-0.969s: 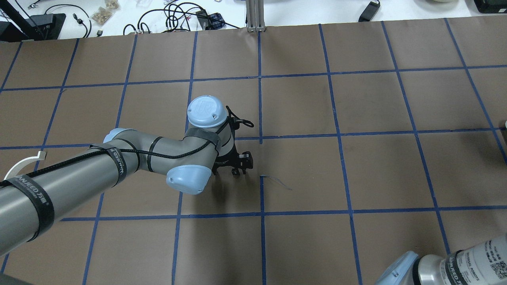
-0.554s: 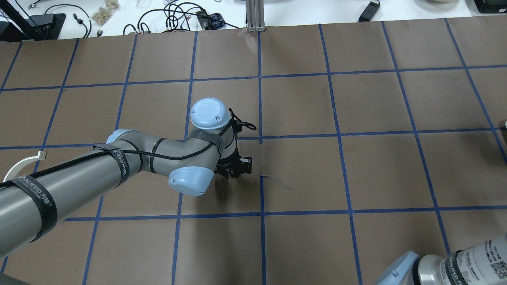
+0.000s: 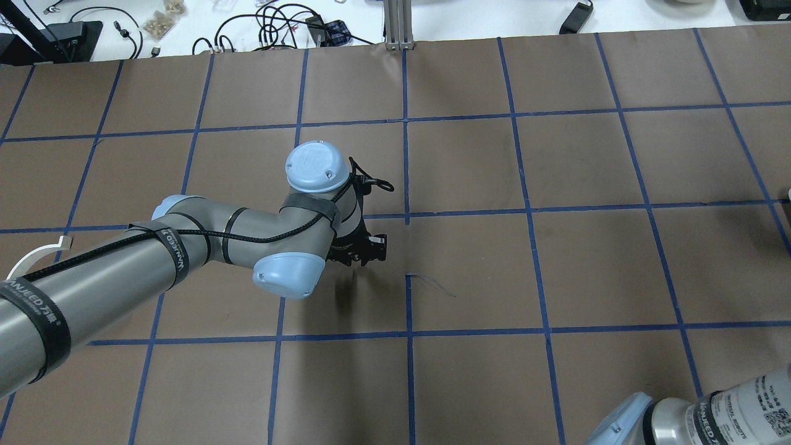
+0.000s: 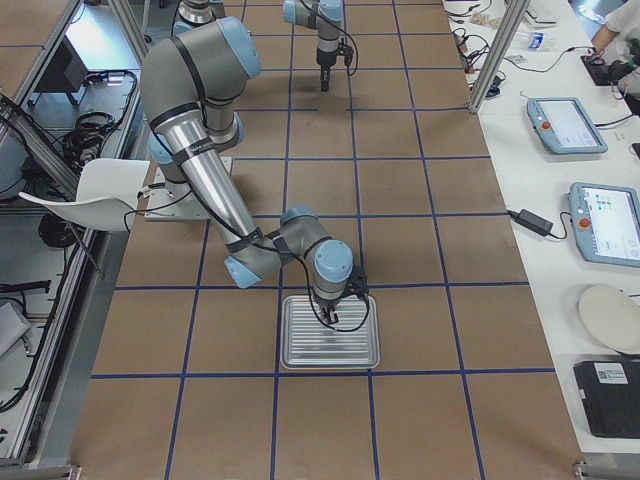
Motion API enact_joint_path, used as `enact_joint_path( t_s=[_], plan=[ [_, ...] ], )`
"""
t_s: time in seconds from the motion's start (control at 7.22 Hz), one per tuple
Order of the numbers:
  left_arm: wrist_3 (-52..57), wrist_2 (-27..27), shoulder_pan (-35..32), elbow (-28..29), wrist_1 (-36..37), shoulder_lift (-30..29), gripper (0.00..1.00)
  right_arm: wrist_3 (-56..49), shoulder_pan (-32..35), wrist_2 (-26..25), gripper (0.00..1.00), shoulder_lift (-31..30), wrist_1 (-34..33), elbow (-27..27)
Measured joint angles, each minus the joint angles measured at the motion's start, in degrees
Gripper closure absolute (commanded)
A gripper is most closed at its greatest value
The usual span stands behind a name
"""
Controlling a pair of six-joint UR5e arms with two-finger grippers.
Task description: Place bearing gear from tray to pile
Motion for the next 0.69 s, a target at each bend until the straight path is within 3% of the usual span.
enact_joint_path(
  t_s=[0.42, 0.69],
  plan=[
    [6.19, 1.45, 9.81, 7.9, -10.89, 1.7, 1.0, 12.35, 6.27, -0.85, 1.0, -9.39, 7.93, 0.17],
    [17.47, 4.75, 18.34, 10.99, -15.89, 2.29, 1.0, 29.09, 16.93, -2.01, 1.0, -15.83, 16.08, 1.76]
  ],
)
